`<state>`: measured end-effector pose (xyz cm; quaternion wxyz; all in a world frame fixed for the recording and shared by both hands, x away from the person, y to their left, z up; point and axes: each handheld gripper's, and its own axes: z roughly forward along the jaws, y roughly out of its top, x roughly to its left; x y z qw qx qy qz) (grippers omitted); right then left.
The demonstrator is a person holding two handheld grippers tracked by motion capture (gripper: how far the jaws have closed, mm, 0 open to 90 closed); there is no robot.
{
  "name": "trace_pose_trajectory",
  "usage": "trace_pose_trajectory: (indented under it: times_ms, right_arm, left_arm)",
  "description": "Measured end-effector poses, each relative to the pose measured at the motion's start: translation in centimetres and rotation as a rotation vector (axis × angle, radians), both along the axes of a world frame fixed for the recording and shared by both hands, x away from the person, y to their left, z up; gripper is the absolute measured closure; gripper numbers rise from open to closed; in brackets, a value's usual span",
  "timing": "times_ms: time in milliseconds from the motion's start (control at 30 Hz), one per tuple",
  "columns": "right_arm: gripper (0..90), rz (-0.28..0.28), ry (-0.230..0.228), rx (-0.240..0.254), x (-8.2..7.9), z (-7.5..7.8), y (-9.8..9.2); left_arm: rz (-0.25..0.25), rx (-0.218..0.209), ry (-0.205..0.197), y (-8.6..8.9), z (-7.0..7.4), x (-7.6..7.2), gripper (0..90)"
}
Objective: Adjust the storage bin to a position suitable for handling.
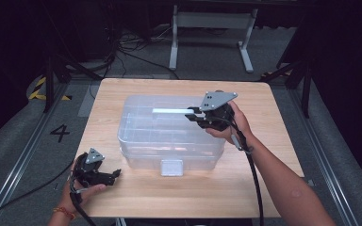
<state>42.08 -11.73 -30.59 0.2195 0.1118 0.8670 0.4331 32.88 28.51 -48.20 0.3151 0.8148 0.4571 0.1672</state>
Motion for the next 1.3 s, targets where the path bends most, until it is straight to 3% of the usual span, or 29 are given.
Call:
trace_pose_trajectory:
  times_ms: [367,633,700,767,800,833,900,1300]
  right_arm:
    - [74.5,-0.004,0.015,0.011,0.3,0.2,0.0]
    - [74.5,-0.002,0.041,0.017,1.0,0.8,-0.1]
    - [74.4,-0.001,0.057,0.01,1.3,1.0,-0.1]
    - [74.4,-0.002,0.064,0.005,1.4,1.3,0.0]
    - [74.3,-0.001,0.074,-0.001,1.6,1.5,0.0]
    - [74.3,-0.001,0.074,-0.001,1.6,1.5,0.0]
    - [74.2,-0.005,0.079,0.001,1.8,1.6,0.0]
    - [73.3,-0.017,0.09,-0.018,2.4,2.5,0.3]
  left_arm:
    - [-0.014,0.003,-0.015,0.1,0.1,-0.1,9.2]
    - [-0.002,0.001,-0.021,0.3,0.4,-0.2,24.3]
    - [-0.009,0.002,-0.046,0.3,0.9,-0.3,26.4]
    - [-0.007,-0.019,-0.08,0.3,1.6,-0.6,29.7]
    - [-0.01,-0.036,-0.118,0.4,2.5,-0.8,32.3]
    - [-0.01,-0.036,-0.118,0.4,2.5,-0.8,33.3]
    - [-0.004,-0.06,-0.158,0.3,3.5,-1.2,35.4]
    - [-0.053,-0.084,-0.267,-0.6,6.9,-2.1,48.0]
